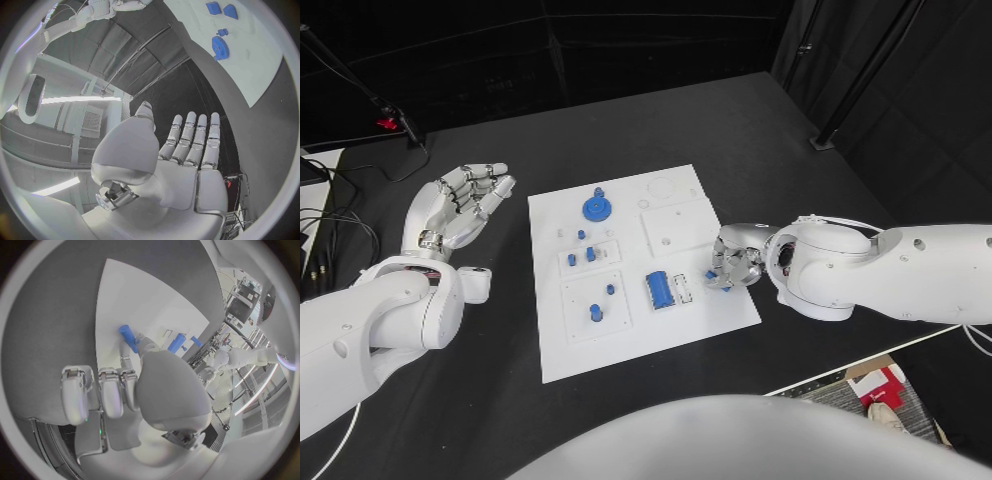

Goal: Assemble the parts on the task board

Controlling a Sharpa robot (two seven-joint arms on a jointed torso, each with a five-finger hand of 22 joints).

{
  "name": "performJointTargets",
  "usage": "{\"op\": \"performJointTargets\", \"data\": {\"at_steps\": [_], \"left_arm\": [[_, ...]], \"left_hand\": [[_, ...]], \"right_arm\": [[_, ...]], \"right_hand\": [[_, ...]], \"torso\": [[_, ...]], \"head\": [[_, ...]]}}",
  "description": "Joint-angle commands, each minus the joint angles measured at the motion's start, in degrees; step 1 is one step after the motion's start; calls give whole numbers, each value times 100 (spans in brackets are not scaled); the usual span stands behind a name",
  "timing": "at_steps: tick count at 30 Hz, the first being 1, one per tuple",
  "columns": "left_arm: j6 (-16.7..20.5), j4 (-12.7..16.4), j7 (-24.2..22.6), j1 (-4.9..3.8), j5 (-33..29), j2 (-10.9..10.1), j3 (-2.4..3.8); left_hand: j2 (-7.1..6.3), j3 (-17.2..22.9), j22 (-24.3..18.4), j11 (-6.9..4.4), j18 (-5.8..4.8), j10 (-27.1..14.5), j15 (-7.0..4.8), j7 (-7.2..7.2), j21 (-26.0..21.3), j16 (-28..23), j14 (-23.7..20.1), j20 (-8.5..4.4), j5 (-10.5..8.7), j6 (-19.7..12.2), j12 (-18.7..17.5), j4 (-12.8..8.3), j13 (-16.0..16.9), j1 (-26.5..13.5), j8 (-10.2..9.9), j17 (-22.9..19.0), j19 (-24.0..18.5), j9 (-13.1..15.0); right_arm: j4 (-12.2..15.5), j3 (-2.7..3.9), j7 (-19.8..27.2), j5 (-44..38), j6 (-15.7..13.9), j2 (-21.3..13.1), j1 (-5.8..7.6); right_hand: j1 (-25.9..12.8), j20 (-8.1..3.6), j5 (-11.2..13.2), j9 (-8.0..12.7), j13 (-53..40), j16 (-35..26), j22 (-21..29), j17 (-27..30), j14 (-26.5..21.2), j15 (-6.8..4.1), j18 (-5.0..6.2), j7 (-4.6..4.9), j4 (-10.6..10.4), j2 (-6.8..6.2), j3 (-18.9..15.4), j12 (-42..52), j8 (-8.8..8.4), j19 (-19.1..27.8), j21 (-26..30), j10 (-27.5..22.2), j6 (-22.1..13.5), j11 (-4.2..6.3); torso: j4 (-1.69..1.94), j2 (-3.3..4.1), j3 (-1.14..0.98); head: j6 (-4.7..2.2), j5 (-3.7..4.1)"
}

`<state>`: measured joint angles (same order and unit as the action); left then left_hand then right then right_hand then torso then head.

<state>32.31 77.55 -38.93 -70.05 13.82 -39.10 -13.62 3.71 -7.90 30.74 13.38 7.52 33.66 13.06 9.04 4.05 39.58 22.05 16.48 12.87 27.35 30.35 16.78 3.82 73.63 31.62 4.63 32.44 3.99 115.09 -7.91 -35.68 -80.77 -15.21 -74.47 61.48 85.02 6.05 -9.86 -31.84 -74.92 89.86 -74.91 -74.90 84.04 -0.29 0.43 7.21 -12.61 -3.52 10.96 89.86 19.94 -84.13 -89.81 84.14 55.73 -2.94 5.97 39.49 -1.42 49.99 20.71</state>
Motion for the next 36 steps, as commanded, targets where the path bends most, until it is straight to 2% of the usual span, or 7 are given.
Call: {"op": "performJointTargets", "data": {"at_steps": [1,8,20,25,32,36], "left_arm": [[-34,13,-48,-7,-5,-1,5],[-32,5,-43,-7,-5,2,5],[-35,-4,-34,-7,-5,15,5],[-40,-9,-29,-7,-5,19,5],[-42,-13,-23,-7,-5,30,5],[-40,-12,-20,-7,-5,34,5]], "left_hand": [[37,-35,-5,6,-33,-47,-9,678,29,29,-43,9,23,-37,12,-12,-8,5,27,-5,26,-9],[37,-35,-5,6,-33,-47,-9,678,29,29,-43,9,23,-37,12,-12,-8,5,27,-5,26,-9],[37,-35,-5,6,-33,-47,-9,678,29,29,-43,9,23,-37,12,-12,-8,5,27,-5,26,-9],[37,-35,-5,6,-33,-47,-9,678,29,29,-43,9,23,-37,12,-12,-8,5,27,-5,26,-9],[47,-45,-10,6,-34,-50,-9,678,30,39,-44,9,26,-41,21,-10,-8,11,35,-15,25,-9],[47,-45,-10,6,-34,-50,-9,678,30,39,-44,9,26,-41,21,-10,-8,11,35,-15,25,-9]], "right_arm": [[18,-36,470,752,-598,-27,-35],[118,-33,911,1514,-1031,-145,-32],[248,-29,1440,2331,-1425,-244,-25],[289,-28,1531,2714,-1465,-262,-20],[307,-26,1567,3535,-1344,-225,-14],[305,-26,1493,3720,-1342,-190,-14]], "right_hand": [[47,-40,-78,2309,-1508,14,-1509,-1510,596,-38,-43,-122,231,15,156,14,-91,-587,-19,586,273,54],[39,-49,-171,2344,-1508,14,-1509,-1510,596,-49,-43,-158,330,38,143,14,-196,-587,-19,586,491,85],[-22,-60,-260,2365,-1508,14,-1509,-1510,596,-64,-43,-180,366,65,95,14,-277,-587,-19,586,633,106],[-81,-65,-302,2381,-1508,14,-1509,-1510,596,-69,-43,-181,355,78,52,14,-335,-587,-19,586,672,111],[-348,-77,-378,2430,-1508,14,-1509,-1510,596,-82,-43,-179,209,127,-107,14,-500,-587,-19,586,748,113],[-441,-83,-402,2449,-1508,14,-1509,-1510,596,-88,-43,-179,149,149,-171,14,-566,-587,-19,586,778,113]], "torso": [[-2,-3,-2],[11,0,0],[2,-5,-2],[8,-4,1],[3,-1,0],[11,0,3]], "head": [[1,-11],[1,-10],[1,-66],[1,-73],[1,-84],[1,-82]]}}
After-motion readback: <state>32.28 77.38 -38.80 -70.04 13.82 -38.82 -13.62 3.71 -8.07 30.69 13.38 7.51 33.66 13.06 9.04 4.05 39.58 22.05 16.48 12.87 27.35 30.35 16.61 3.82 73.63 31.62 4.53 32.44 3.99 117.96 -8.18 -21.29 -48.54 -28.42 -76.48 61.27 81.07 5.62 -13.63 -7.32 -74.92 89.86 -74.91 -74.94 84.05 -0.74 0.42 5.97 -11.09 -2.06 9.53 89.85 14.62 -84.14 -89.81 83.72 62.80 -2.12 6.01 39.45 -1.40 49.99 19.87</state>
